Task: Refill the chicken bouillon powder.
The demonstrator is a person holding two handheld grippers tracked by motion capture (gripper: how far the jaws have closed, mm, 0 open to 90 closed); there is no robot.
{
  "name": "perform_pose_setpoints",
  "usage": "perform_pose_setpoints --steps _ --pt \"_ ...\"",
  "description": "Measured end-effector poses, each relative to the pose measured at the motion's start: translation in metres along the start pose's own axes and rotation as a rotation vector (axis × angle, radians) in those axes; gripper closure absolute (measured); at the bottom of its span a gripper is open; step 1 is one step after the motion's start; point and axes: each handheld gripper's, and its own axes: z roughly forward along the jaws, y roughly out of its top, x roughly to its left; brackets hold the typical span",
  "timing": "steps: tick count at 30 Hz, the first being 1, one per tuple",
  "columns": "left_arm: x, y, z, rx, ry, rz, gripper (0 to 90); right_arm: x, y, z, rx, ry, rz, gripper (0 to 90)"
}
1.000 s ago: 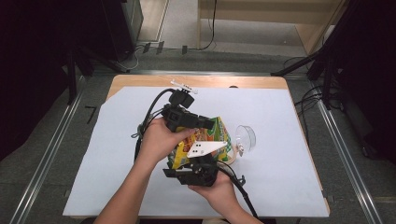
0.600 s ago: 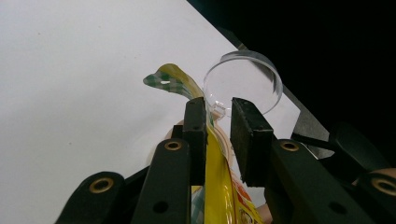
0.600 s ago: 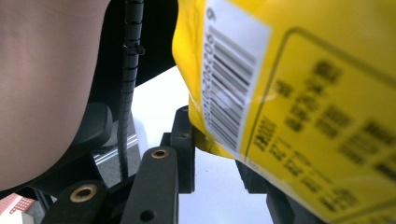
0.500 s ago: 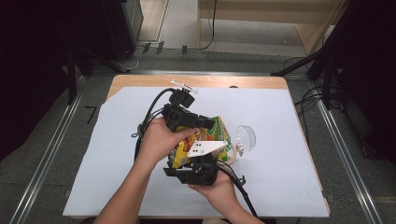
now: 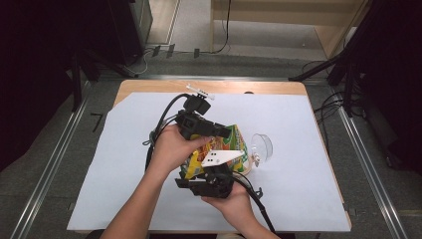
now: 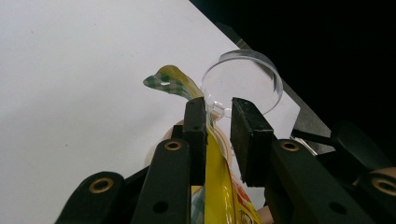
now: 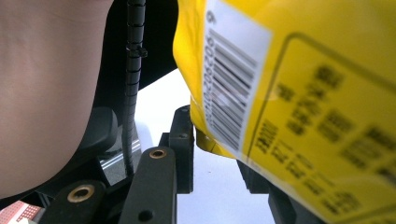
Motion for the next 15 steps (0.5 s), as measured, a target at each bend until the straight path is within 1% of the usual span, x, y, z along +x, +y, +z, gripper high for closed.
perform_pose_setpoints --steps 6,12,15 --pt "0.0007 0.0004 -0.0004 0.002 -0.008 -0.005 76.0 0.0006 0.0010 -0.0005 0.001 0.007 0.012 70.7" --pt "0.0019 0.0010 -0.0014 0.015 -0.010 -0.005 75.8 0.0017 0.0017 0.0000 0.001 0.011 0.010 70.8" --pt "0.0031 0.0018 -0.0008 0.014 -0.014 -0.015 75.8 0.0016 0.0023 0.0000 0.001 0.011 0.010 70.5"
